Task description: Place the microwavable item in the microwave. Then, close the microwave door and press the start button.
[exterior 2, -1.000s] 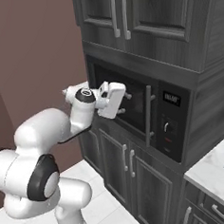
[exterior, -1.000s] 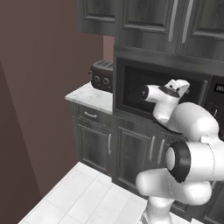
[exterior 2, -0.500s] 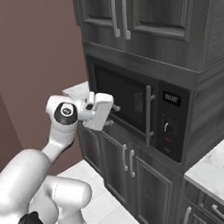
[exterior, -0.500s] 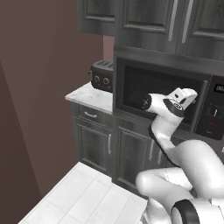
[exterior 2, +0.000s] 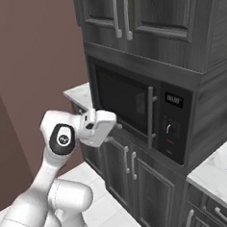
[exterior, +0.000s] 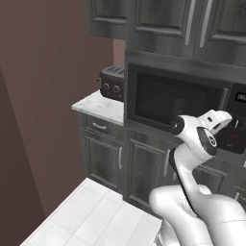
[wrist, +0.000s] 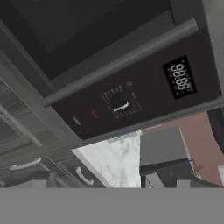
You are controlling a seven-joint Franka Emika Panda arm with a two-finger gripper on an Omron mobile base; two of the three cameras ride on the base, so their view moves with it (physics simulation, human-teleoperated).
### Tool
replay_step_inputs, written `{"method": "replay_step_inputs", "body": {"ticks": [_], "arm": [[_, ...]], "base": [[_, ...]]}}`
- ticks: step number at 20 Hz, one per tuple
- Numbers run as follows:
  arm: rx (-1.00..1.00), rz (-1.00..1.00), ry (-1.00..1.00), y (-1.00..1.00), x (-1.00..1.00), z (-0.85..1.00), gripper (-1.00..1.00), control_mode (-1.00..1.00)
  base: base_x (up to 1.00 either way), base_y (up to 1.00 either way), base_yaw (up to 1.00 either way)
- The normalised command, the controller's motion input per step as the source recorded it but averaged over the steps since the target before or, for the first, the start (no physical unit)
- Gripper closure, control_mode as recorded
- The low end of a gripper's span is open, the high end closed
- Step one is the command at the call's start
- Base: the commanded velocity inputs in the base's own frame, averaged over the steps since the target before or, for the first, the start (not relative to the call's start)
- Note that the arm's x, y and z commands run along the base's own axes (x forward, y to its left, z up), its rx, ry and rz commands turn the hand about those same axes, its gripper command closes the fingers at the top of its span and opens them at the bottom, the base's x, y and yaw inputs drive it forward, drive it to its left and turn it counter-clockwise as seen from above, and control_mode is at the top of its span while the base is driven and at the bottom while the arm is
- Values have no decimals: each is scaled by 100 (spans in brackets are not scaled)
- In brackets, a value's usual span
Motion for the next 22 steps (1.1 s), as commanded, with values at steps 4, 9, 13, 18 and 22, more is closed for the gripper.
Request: {"method": "replay_step_inputs", "body": {"ticks": [4,9,13,18,22], "arm": [[10,6,1,-10,0,-26,-100,-100],[13,3,0,-15,-6,-24,-100,-100],[16,2,0,-7,-4,-24,-100,-100],[18,1,0,-7,0,-14,-100,-100],[17,0,0,-14,0,-17,-100,-100]], "base": [[0,0,0],[0,0,0],[0,0,0],[0,0,0],[0,0,0]]}}
